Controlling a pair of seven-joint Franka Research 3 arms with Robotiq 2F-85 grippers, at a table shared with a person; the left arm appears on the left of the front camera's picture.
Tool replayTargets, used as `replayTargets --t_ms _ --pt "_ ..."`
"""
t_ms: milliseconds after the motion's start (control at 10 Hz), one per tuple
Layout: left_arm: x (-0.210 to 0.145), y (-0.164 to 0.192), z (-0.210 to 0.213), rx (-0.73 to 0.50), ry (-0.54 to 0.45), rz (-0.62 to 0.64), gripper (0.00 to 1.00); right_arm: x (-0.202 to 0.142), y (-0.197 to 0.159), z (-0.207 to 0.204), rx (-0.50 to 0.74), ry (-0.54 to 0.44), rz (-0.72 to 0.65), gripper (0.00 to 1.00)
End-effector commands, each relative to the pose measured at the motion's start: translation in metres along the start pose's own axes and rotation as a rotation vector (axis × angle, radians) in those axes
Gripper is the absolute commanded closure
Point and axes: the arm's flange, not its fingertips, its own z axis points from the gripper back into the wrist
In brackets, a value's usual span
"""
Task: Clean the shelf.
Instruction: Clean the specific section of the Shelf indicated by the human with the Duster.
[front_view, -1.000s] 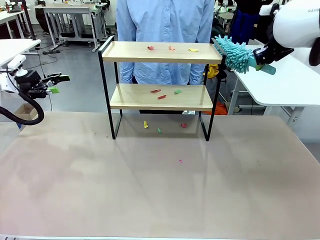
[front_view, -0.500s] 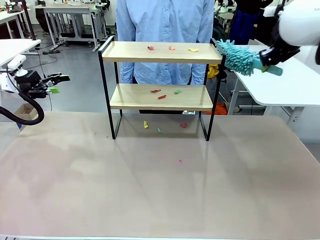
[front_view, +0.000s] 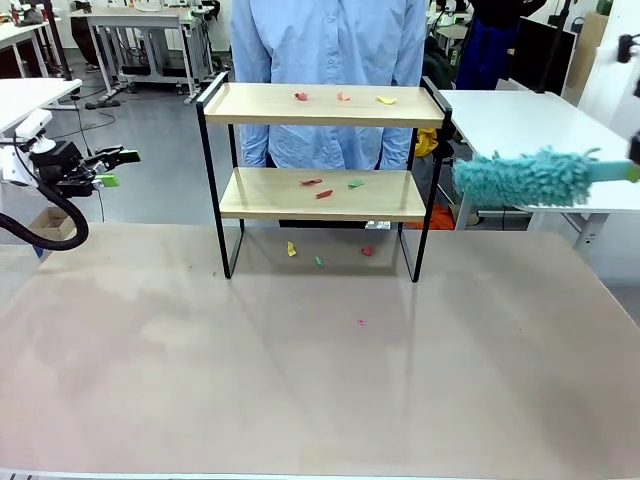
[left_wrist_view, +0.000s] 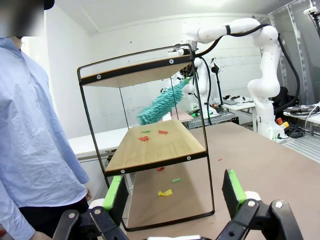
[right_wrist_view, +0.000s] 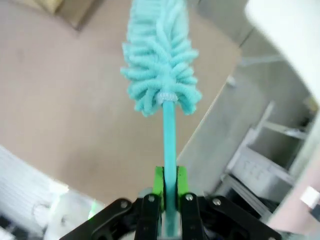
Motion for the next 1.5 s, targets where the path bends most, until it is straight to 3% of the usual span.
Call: replayTargets --t_ms 0,200,400,600,900,1000,1100,1400 --pt "0.002 -0.001 0.000 -0.008 0.010 -0.015 0.00 -0.025 0.016 0.012 -0.048 0.139 0.243 0.87" --pt "0.002 -0.001 0.000 -0.008 0.010 -0.015 0.00 -0.046 0.041 0.025 0.094 0.215 0.490 0.87" --pt "0.002 -0.001 0.000 -0.008 0.010 -0.015 0.00 -0.040 0.079 0.006 0.279 0.202 0.672 0.87" --pt "0.002 -0.001 0.000 -0.008 0.010 -0.015 0.00 -0.024 0.113 -0.014 0.404 0.125 0.768 0.87" --pt "0.002 -0.001 0.000 -0.008 0.010 -0.015 0.00 0.005 0.143 -0.054 0.570 0.017 0.817 0.87" --pt "0.002 -0.001 0.000 -0.008 0.010 -0.015 0.00 0.009 0.143 -0.057 0.548 -0.006 0.805 0.87" --pt "0.002 -0.001 0.000 -0.008 0.010 -0.015 0.00 -0.001 0.148 -0.044 0.511 0.070 0.793 0.87" --pt "0.002 -0.001 0.000 -0.008 0.010 -0.015 0.00 -0.001 0.148 -0.044 0.511 0.070 0.793 0.87"
